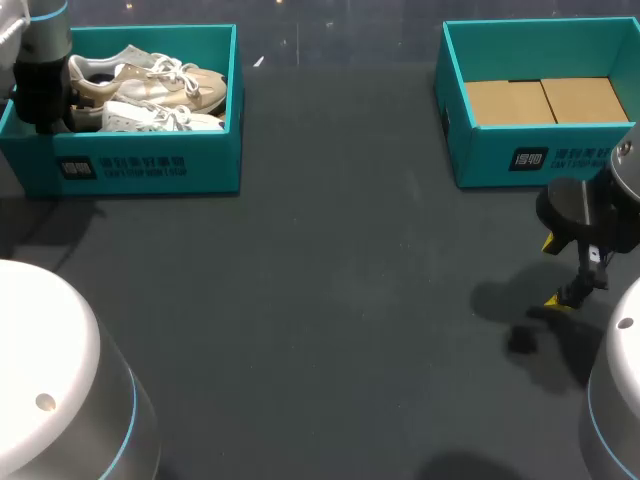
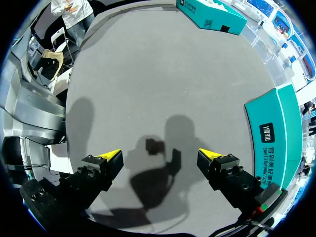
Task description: Take the shoe out of the shoebox, open the shoe tongue, remove and reinsert the insole, then place the shoe into the shoebox
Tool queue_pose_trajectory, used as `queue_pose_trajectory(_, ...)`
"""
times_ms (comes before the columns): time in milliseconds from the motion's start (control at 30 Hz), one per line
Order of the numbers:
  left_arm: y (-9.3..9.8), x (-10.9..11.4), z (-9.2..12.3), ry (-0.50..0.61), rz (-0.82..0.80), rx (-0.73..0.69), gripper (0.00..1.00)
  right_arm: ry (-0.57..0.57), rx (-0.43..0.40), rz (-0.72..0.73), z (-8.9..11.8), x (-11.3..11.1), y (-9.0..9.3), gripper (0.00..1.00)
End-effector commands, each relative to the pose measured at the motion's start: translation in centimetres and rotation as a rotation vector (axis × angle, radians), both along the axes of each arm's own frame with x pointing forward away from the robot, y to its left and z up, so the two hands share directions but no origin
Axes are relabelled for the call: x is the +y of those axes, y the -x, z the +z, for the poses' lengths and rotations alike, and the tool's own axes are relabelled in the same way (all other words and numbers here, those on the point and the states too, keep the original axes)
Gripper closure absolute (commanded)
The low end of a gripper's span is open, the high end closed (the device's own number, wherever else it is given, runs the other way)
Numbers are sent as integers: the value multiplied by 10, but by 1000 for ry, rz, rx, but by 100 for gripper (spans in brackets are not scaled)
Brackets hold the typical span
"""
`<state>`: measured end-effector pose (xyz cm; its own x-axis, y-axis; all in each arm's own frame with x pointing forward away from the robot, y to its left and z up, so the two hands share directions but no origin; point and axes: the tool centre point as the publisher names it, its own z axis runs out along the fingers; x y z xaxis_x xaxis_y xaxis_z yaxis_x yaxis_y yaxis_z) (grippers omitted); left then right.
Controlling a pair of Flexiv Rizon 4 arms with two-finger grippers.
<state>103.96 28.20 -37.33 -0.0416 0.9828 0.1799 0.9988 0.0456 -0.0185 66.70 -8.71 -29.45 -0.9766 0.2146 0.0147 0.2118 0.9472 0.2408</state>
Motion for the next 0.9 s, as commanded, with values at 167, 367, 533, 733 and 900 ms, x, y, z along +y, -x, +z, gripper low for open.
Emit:
queue_pose_trajectory(167,-2,8,8,18,21,2,100,1,-2,0,0,0,1,0)
queue_pose_trajectory(367,-6,15,23,41,57,-3,100,1,-2,0,0,0,1,0)
queue_pose_trajectory(533,-10,21,43,46,82,-11,100,1,-2,0,0,0,1,0)
queue_pose_trajectory(733,-8,22,71,51,86,-39,100,1,-2,0,0,0,1,0)
queue_pose_trajectory(900,-3,19,91,75,62,-32,100,1,-2,0,0,0,1,0)
